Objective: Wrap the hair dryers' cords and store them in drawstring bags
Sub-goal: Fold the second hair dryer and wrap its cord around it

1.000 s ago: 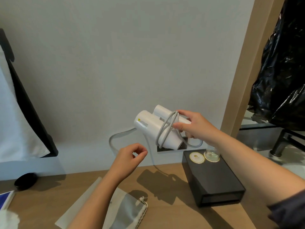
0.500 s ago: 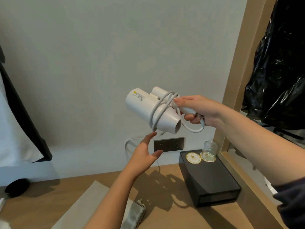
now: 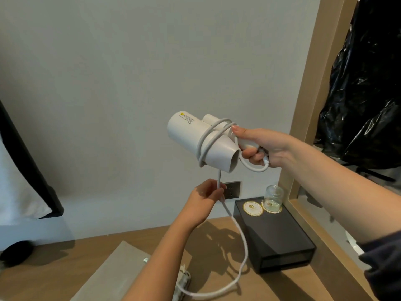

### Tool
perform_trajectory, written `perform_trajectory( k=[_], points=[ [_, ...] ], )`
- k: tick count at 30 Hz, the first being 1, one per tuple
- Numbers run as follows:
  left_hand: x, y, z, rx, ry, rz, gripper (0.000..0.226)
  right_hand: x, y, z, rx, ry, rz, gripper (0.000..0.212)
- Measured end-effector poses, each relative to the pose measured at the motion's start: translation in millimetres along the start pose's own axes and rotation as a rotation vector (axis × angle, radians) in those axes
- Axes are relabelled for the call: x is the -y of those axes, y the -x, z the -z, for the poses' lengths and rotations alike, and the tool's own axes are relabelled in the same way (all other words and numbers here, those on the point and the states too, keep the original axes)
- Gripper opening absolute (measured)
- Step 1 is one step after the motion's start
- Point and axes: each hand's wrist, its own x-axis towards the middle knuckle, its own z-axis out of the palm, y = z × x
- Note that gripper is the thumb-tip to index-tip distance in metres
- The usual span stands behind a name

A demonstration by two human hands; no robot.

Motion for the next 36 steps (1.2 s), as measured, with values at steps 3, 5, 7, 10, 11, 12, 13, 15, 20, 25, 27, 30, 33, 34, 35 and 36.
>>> perform_trajectory(
  k=[3, 5, 7, 10, 11, 12, 13, 15, 20, 25, 27, 30, 33, 34, 35, 36],
  points=[
    [-0.7, 5.7, -2.1, 0.041, 0.183, 0.050, 0.020, -5.1, -1.5, 2.7, -0.023, -0.005, 0.010, 0.026],
    [-3.1, 10.5, -2.2, 0.023, 0.296, 0.092, 0.023, -9.2, -2.2, 4.5, -0.039, 0.009, 0.034, 0.024],
    [-4.6, 14.3, -0.1, -0.030, 0.314, 0.134, 0.027, -15.5, -2.4, 6.7, -0.059, 0.044, 0.067, 0.026],
    [-4.6, 18.9, 4.3, -0.049, 0.258, 0.176, 0.030, -30.9, -3.8, 7.8, -0.117, 0.225, 0.129, 0.032],
    [-3.7, 21.0, 5.0, -0.044, 0.217, 0.188, 0.031, -36.7, -4.4, 7.4, -0.148, 0.294, 0.144, 0.034],
    [-2.1, 23.4, 5.5, -0.042, 0.159, 0.198, 0.032, -42.2, -5.4, 6.8, -0.180, 0.337, 0.152, 0.034],
    [0.3, 26.1, 5.2, -0.044, 0.092, 0.206, 0.033, -47.5, -6.3, 6.1, -0.212, 0.353, 0.159, 0.034],
    [6.3, 31.9, 5.1, -0.056, -0.038, 0.214, 0.033, -56.9, -9.0, 6.3, -0.266, 0.347, 0.186, 0.032],
    [12.2, 46.4, 14.3, -0.038, -0.294, 0.159, 0.031, -84.9, -20.2, 14.4, -0.439, 0.704, 0.313, 0.051],
    [10.8, 54.4, 30.3, -0.019, -0.418, 0.127, 0.032, -118.6, -18.6, 15.6, -0.373, 0.999, 0.326, 0.063],
    [8.8, 55.6, 40.4, -0.035, -0.452, 0.117, 0.032, -129.8, -18.4, 17.6, -0.290, 1.143, 0.376, 0.063],
    [2.5, 56.7, 55.1, -0.041, -0.512, 0.100, 0.031, -140.3, -19.3, 21.1, -0.208, 1.244, 0.396, 0.062],
    [-7.7, 55.2, 58.0, 0.011, -0.629, 0.054, 0.030, -145.0, -18.6, 18.4, -0.122, 1.336, 0.409, 0.065],
    [-10.9, 53.4, 57.5, 0.021, -0.661, 0.040, 0.031, -145.6, -18.4, 17.0, -0.088, 1.367, 0.414, 0.066],
    [-14.2, 51.2, 57.3, 0.027, -0.688, 0.029, 0.031, -145.6, -17.8, 15.1, -0.052, 1.399, 0.426, 0.067],
    [-17.3, 48.5, 57.7, 0.034, -0.709, 0.020, 0.032, -145.2, -17.1, 12.9, -0.017, 1.434, 0.438, 0.068]
  ],
)
